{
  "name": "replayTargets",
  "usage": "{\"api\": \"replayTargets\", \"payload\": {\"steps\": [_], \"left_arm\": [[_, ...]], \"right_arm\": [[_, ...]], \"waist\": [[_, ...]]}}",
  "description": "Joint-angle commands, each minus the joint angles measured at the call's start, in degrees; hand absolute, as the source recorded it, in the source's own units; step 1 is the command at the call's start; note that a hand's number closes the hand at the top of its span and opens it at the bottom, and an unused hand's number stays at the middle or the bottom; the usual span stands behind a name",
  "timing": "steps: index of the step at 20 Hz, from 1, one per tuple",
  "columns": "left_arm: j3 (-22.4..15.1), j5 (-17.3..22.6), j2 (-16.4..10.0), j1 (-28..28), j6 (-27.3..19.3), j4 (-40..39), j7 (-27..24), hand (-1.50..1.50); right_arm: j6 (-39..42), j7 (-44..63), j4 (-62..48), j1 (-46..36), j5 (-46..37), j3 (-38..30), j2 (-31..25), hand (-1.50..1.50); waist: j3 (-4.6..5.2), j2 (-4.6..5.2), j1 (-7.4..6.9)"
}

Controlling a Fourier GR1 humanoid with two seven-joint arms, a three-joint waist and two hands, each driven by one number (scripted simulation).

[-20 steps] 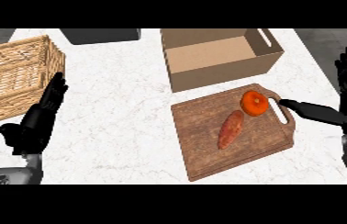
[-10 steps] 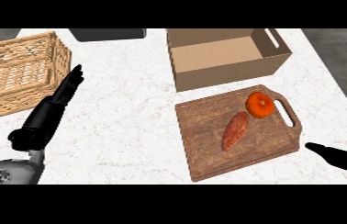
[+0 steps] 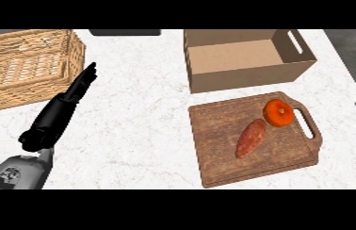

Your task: Pick the sweet potato from the cutting board and place it in the cardboard box

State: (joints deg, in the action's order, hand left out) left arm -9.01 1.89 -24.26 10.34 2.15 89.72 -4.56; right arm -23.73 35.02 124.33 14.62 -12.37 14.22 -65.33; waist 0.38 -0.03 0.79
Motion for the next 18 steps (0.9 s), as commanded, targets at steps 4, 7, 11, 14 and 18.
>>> {"api": "replayTargets", "payload": {"steps": [4,7,11,14,18], "left_arm": [[-0.3,0.5,0.3,3.0,2.6,-0.7,-0.3,0.0],[-1.4,-0.4,1.0,2.9,2.5,0.1,0.9,0.0],[-0.9,-0.9,2.0,4.8,2.4,-3.2,-0.7,0.0],[-0.1,-0.7,2.0,4.8,3.0,-4.8,-1.3,0.0],[-0.5,-2.1,3.2,5.5,1.8,-5.3,-1.2,0.0]], "right_arm": [[14.8,24.0,9.1,-9.9,-0.2,7.2,-5.1,-1.5],[19.4,33.2,10.3,-17.4,0.5,10.8,-2.2,-1.5],[23.9,42.2,11.2,-24.0,4.4,14.0,0.5,-1.5],[24.9,41.5,3.4,-28.1,5.1,16.4,5.5,-1.5],[25.4,46.3,-0.3,-33.3,3.9,21.5,12.5,-1.5]], "waist": [[-0.06,0.53,-3.06],[-0.12,0.61,-3.92],[0.02,0.72,-3.93],[-0.14,0.68,-3.54],[-0.12,0.54,-3.63]]}}
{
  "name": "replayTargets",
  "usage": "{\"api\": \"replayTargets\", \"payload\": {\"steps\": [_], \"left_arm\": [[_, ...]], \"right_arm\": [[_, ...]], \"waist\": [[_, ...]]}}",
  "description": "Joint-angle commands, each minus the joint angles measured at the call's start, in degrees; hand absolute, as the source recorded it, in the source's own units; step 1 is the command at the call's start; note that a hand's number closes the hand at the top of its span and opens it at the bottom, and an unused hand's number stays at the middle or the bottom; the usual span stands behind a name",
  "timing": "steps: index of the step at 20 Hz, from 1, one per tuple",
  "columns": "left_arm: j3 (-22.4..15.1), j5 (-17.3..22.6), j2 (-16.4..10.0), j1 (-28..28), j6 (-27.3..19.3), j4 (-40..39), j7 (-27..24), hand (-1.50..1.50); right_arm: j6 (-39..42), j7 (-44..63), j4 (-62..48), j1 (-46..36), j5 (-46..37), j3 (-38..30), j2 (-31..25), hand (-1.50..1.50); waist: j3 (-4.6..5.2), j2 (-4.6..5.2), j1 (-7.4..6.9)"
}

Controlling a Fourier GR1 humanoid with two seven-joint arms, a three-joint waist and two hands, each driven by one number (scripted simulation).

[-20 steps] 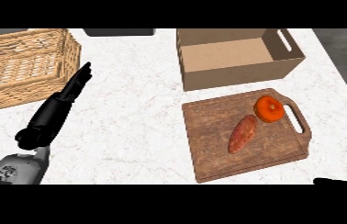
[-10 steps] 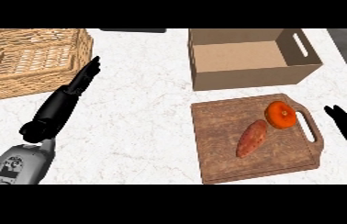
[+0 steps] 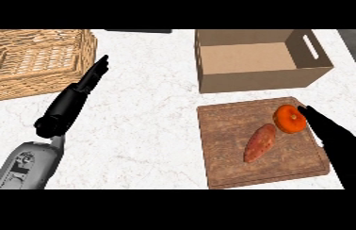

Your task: Pick the sweet potato from the cutting board and place it in the cardboard box

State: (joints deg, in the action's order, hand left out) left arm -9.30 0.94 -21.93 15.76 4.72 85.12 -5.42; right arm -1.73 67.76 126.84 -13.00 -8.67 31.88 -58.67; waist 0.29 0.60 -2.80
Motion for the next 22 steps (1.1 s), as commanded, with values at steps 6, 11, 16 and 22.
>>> {"api": "replayTargets", "payload": {"steps": [6,11,16,22], "left_arm": [[0.8,-0.5,0.1,0.1,0.4,0.0,-0.3,0.0],[1.2,-1.2,-0.2,-1.5,0.3,1.1,0.1,0.0],[1.8,-0.9,0.4,-1.9,0.8,0.6,0.3,0.0],[3.5,-0.2,0.1,-4.1,1.5,1.2,-1.7,0.0]], "right_arm": [[6.5,14.5,-12.8,-12.2,-3.4,7.5,11.2,-1.5],[6.3,17.4,-15.3,-14.7,-7.7,9.4,17.1,-1.5],[8.4,16.7,-20.1,-15.7,-8.9,10.3,20.7,-1.5],[8.1,13.5,-26.9,-13.1,-12.8,11.3,23.7,-1.5]], "waist": [[-0.06,-0.2,0.64],[-0.11,-0.66,1.72],[-0.17,-0.59,2.33],[-0.2,-0.63,2.4]]}}
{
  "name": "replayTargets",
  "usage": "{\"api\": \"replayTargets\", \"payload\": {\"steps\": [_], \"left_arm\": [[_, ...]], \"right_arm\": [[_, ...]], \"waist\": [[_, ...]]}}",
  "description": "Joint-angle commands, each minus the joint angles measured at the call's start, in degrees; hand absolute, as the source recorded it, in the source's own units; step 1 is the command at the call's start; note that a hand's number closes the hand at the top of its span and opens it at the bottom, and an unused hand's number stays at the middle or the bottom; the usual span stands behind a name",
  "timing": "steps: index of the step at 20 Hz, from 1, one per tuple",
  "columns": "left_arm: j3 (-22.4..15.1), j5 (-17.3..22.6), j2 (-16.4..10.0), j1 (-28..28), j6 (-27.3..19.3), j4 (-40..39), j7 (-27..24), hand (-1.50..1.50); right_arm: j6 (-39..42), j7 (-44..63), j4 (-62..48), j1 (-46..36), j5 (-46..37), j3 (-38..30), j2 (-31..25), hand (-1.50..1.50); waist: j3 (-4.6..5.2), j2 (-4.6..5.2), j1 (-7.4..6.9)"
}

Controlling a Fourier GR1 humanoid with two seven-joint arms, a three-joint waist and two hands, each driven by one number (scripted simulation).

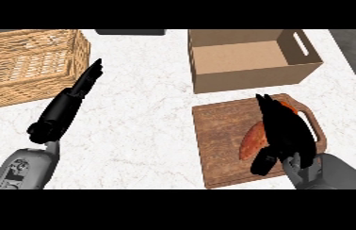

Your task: Pick the sweet potato from the cutting board and place it in the cardboard box

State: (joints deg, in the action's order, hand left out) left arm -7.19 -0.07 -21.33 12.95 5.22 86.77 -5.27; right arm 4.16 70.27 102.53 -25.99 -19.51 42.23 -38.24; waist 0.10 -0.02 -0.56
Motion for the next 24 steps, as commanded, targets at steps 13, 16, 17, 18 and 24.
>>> {"api": "replayTargets", "payload": {"steps": [13,16,17,18,24], "left_arm": [[2.4,-1.5,0.6,-1.0,2.4,-2.7,-3.1,0.0],[0.1,-2.7,3.5,-1.0,-0.1,2.8,2.0,0.0],[3.1,-1.6,0.2,-1.4,3.0,-1.9,-2.9,0.0],[1.0,-2.6,3.3,2.0,1.0,-1.6,1.2,0.0],[4.3,-2.3,1.6,1.4,2.8,-0.4,1.6,0.0]], "right_arm": [[6.8,7.3,-6.6,1.8,-5.9,-4.3,9.7,-1.5],[2.4,7.0,-11.0,3.9,-11.7,-1.9,13.8,-1.5],[4.0,6.3,-8.6,6.0,-11.4,-2.2,11.8,-1.5],[4.4,0.9,-13.7,4.4,-10.0,-6.0,9.7,-1.5],[4.0,-0.4,-7.5,12.5,-12.3,-7.2,11.1,-1.5]], "waist": [[-0.01,0.04,0.51],[-0.07,-0.09,0.31],[-0.03,-0.04,0.78],[-0.08,0.1,0.79],[-0.08,-0.07,0.99]]}}
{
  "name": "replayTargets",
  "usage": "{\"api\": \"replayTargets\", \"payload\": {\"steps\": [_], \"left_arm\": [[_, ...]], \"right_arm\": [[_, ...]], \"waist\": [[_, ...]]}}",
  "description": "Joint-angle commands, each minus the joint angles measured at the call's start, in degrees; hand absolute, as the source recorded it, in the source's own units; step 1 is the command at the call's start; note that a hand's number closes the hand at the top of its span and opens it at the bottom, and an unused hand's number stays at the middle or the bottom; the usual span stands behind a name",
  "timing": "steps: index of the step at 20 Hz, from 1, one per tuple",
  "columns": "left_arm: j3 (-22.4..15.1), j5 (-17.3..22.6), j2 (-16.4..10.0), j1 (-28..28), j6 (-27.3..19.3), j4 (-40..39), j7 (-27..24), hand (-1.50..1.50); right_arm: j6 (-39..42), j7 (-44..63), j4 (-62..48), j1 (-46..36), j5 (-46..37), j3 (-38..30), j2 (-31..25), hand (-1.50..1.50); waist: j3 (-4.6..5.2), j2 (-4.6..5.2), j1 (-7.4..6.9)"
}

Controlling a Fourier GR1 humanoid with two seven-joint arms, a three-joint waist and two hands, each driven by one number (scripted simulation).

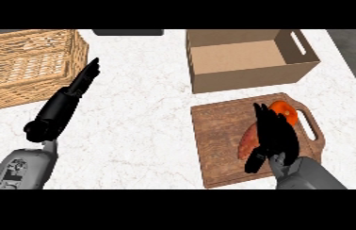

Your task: Pick the sweet potato from the cutting board and place it in the cardboard box

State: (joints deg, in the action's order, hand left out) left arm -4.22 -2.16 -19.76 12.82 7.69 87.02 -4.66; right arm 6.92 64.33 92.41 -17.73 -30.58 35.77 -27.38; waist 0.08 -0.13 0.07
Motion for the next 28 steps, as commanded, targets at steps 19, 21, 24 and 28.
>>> {"api": "replayTargets", "payload": {"steps": [19,21,24,28], "left_arm": [[1.5,-2.9,3.1,1.9,3.3,-1.0,-0.3,0.0],[0.0,-2.8,4.2,2.2,4.1,-1.0,-1.0,0.0],[-1.0,-3.0,5.1,2.8,4.2,-1.4,-1.1,0.0],[1.0,-3.2,4.2,2.3,2.8,-1.1,-0.8,0.0]], "right_arm": [[2.9,-32.2,1.6,-4.1,-16.3,10.2,6.2,1.5],[4.4,-41.1,4.3,-6.6,-15.4,17.1,8.5,1.5],[5.0,-53.4,9.2,-11.1,-13.7,22.5,9.3,1.5],[1.0,-68.5,15.9,-13.8,-12.9,21.3,2.3,1.5]], "waist": [[-0.25,0.23,-3.23],[-0.34,0.85,-6.8],[-0.32,0.91,-6.84],[-0.26,0.3,-2.38]]}}
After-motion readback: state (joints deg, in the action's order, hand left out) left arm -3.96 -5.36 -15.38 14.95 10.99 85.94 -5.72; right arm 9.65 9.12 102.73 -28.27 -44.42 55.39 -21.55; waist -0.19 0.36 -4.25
